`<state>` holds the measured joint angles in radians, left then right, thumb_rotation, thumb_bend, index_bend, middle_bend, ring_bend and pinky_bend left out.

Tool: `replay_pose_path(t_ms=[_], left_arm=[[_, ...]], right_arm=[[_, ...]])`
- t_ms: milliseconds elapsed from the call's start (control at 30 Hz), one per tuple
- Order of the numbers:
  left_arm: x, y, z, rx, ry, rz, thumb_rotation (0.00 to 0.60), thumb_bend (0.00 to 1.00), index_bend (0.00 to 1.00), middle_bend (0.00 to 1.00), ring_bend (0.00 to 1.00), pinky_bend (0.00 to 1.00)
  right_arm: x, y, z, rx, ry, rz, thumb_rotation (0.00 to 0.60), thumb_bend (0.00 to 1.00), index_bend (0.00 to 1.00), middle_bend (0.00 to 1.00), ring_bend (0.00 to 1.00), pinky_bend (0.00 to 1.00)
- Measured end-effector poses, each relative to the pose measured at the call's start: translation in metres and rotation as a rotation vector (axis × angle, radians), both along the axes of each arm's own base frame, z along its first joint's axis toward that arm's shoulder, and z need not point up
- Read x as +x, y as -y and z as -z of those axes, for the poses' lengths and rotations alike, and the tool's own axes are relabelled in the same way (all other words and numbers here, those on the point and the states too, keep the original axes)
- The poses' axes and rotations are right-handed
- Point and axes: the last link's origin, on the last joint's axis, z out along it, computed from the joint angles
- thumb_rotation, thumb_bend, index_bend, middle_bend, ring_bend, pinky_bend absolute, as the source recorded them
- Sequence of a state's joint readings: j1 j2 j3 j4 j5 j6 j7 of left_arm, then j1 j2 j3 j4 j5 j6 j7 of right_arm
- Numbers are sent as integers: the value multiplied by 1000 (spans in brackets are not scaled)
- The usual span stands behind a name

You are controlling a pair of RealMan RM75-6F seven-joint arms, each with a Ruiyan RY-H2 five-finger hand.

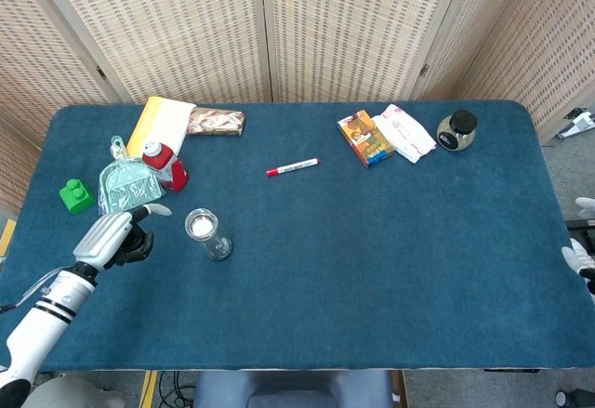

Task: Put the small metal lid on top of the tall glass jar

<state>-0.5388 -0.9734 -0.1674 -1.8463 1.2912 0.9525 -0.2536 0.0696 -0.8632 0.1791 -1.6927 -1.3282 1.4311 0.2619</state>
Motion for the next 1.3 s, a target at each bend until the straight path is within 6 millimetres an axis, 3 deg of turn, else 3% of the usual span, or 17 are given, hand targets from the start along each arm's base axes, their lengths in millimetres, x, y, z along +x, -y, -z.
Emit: replay_pose_path(t_ms=[567,1300], left_arm=[[27,-4,14,-71,15,107,600,655,254,989,967,1000],[25,-5,28,-99,-112,121,600,655,268,990,968,1000]], right_arm=[[-3,4,-1,3,6,19,600,226,262,341,222,333],[-7,1,-1,3,10,31,600,227,262,341,222,333]])
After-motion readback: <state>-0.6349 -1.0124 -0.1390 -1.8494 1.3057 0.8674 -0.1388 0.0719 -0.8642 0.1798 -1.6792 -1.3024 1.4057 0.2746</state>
